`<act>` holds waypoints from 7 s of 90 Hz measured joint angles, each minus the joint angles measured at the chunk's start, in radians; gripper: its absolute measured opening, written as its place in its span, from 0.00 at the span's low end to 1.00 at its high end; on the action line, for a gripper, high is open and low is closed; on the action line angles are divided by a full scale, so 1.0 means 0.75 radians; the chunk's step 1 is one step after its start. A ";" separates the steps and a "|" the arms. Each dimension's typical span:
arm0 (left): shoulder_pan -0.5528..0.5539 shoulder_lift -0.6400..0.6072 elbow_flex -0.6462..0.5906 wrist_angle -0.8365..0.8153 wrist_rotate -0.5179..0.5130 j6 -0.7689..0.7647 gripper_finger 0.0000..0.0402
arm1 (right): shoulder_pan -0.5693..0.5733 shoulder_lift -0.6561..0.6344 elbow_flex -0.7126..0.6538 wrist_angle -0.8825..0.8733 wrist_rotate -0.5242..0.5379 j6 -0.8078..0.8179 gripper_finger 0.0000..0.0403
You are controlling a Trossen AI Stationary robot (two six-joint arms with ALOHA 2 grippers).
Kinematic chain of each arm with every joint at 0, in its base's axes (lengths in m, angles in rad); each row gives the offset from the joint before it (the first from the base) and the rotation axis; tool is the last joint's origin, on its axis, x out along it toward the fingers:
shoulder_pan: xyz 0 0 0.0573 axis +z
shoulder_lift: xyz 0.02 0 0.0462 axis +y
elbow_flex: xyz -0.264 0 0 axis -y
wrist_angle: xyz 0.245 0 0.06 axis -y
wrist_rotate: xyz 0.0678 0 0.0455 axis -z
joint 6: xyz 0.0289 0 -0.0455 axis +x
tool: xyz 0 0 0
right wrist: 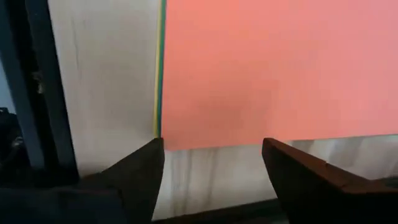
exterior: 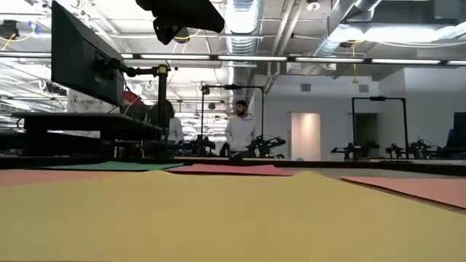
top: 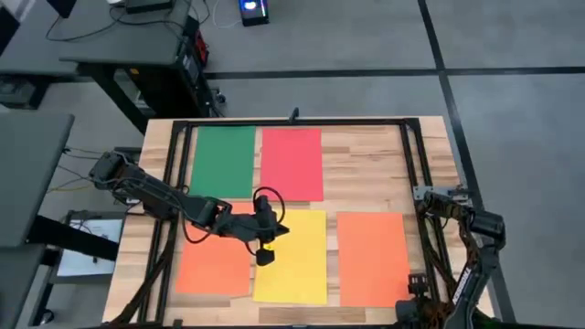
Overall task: Organize paper
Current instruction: Stack the orange paper on top of the orange paper
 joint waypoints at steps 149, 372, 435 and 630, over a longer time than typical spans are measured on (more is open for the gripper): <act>0.000 0.000 0.000 0.001 0.001 -0.002 0.00 | 0.000 0.004 -0.077 0.130 -0.032 -0.010 0.23; 0.159 1.196 1.036 -0.088 0.447 0.168 0.00 | 0.025 -0.001 -0.087 -0.044 0.155 0.068 0.23; 0.164 1.219 1.037 -0.047 0.487 0.159 0.00 | 0.041 -0.009 -0.176 0.094 0.119 -0.003 0.23; 0.177 1.221 1.030 -0.142 0.508 0.148 0.00 | -0.076 0.000 -0.083 0.032 0.398 0.208 0.41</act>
